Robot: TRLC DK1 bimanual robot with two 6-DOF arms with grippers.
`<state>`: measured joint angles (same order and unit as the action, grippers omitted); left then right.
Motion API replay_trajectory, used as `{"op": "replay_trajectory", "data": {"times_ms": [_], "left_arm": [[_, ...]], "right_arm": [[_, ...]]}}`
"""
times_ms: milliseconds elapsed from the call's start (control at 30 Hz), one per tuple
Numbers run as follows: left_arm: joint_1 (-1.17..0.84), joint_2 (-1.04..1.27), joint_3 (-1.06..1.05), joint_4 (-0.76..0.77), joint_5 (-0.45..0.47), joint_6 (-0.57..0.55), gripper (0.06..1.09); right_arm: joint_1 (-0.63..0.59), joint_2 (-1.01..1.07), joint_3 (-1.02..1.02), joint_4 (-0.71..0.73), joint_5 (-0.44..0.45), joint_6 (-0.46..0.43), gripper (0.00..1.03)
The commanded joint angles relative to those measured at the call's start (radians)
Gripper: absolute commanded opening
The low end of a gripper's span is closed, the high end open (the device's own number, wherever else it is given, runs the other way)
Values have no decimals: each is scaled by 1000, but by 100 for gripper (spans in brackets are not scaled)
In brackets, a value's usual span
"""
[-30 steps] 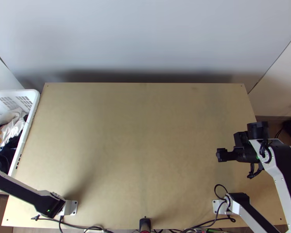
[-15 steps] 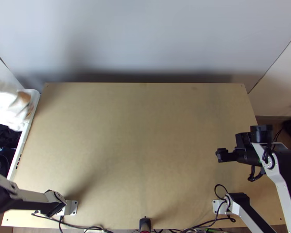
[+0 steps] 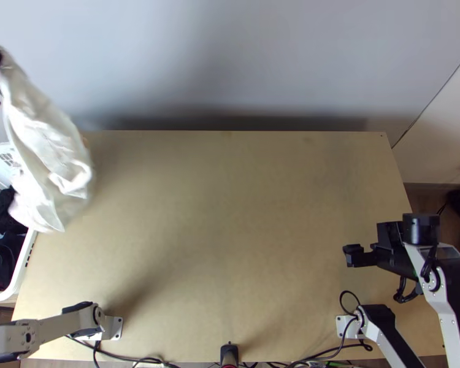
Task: Fold the t-shirt
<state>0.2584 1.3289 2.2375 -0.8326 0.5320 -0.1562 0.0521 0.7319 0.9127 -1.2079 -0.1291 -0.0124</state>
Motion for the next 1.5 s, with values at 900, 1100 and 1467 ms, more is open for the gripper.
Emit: {"op": "replay_trajectory", "data": {"times_ms": [900, 1100, 1467], "left_arm": [[-966, 188, 5, -49, -53, -120, 9], [-1104, 355, 40, 1, -55, -115, 9], [-1315, 598, 108, 46, -79, -98, 11]], "right_arm": [[-54, -117, 12, 53, -10, -14, 98], [-29, -121, 22, 57, -18, -17, 98], [43, -98, 37, 102, -27, -15, 98]]}}
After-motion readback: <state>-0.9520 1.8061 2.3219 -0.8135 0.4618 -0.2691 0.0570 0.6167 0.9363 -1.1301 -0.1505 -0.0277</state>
